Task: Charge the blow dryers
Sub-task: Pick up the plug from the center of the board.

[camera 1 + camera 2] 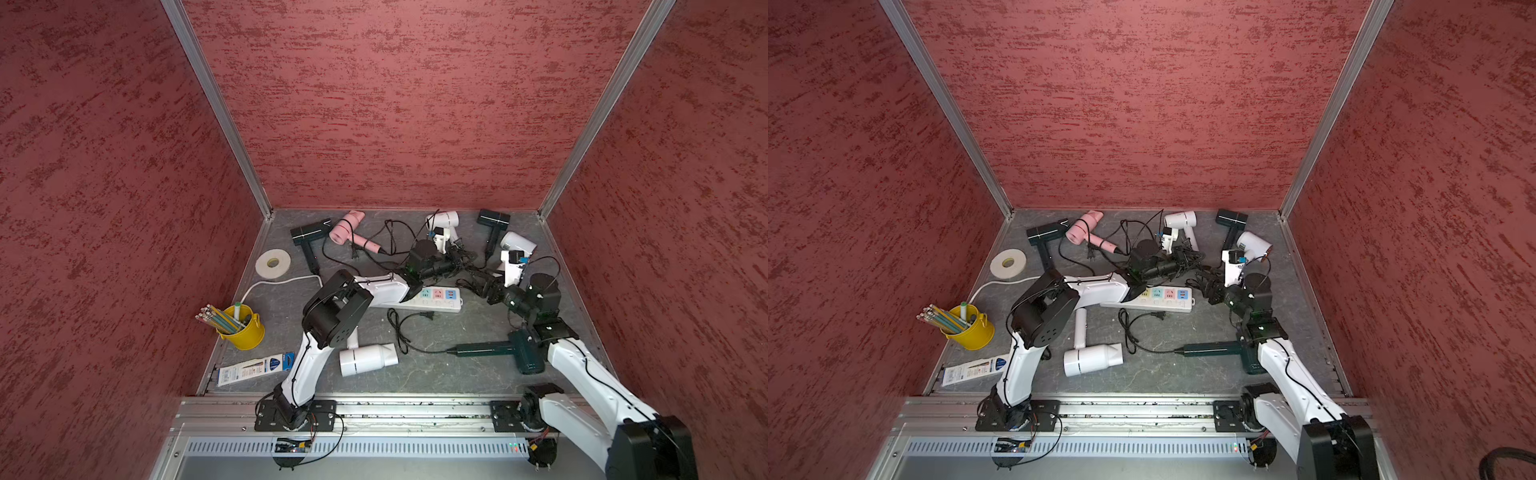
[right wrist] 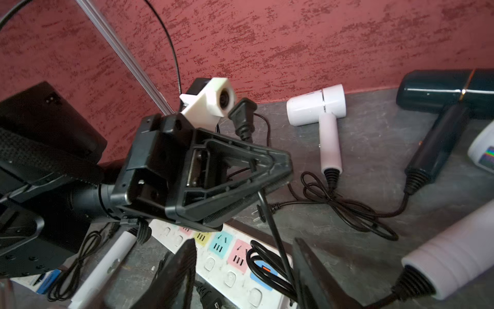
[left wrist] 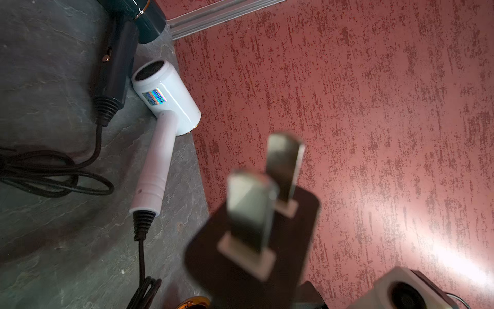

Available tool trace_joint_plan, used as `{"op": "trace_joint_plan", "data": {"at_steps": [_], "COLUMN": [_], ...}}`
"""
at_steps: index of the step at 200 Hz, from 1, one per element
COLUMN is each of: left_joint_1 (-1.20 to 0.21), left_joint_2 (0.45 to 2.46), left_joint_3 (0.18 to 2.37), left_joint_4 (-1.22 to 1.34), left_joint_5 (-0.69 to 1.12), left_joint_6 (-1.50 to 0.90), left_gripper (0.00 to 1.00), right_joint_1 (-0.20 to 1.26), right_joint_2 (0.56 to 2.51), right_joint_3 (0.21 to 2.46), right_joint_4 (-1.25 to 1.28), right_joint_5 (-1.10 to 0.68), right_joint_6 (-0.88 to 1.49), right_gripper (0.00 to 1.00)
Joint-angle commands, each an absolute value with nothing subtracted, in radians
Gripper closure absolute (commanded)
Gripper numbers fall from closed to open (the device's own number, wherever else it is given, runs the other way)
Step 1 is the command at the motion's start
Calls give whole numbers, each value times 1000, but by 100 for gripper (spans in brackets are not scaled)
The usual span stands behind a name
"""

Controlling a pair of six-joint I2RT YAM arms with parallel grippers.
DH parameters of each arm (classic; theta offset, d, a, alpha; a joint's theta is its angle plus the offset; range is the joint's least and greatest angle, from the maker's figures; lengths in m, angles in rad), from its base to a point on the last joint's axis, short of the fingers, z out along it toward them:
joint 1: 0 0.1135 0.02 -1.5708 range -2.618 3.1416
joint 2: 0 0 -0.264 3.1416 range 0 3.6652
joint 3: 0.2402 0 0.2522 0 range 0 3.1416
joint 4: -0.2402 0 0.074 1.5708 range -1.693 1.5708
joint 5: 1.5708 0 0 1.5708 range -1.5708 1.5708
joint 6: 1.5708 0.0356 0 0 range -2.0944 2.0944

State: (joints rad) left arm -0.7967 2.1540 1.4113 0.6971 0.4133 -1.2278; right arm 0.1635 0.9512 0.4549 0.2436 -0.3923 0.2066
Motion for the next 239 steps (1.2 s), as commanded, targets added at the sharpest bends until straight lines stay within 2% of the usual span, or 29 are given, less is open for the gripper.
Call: {"op": "trace_joint_plan", "data": {"at_steps": [1, 25, 54, 120, 157, 174, 191, 205, 239], "left_joint_1": [-805, -810, -818, -826, -834, -839, -841, -839, -831], "left_joint_2": [2108, 2108, 2106, 2093, 2094, 2090, 2083, 2073, 2011], "left_joint_3": [1399, 1393, 1381, 1354, 1353, 1349, 1344, 1333, 1253], "left_joint_4": [737, 747, 769, 794, 791, 794, 783, 780, 770], "left_joint_5": [400, 393, 391, 378, 370, 367, 364, 362, 347], "left_joint_6": [-1278, -1299, -1322, -1363, -1383, -1384, -1378, -1371, -1329], "left_gripper": [97, 97, 97, 97, 97, 95, 87, 76, 45], "right_joint_1": [196, 197, 196, 196, 196, 197, 196, 196, 196], "right_joint_2": [945, 998, 1054, 1123, 1150, 1155, 1147, 1136, 1091], "right_joint_3": [446, 474, 492, 500, 496, 497, 497, 497, 488], "right_joint_4": [279, 269, 275, 361, 399, 402, 396, 385, 356], "right_joint_5": [-247, -201, -166, -205, -219, -218, -212, -200, -115], "right_joint_6": [105, 85, 74, 82, 73, 65, 58, 49, 62], "right_gripper": [45, 51, 55, 66, 69, 76, 85, 100, 100]}}
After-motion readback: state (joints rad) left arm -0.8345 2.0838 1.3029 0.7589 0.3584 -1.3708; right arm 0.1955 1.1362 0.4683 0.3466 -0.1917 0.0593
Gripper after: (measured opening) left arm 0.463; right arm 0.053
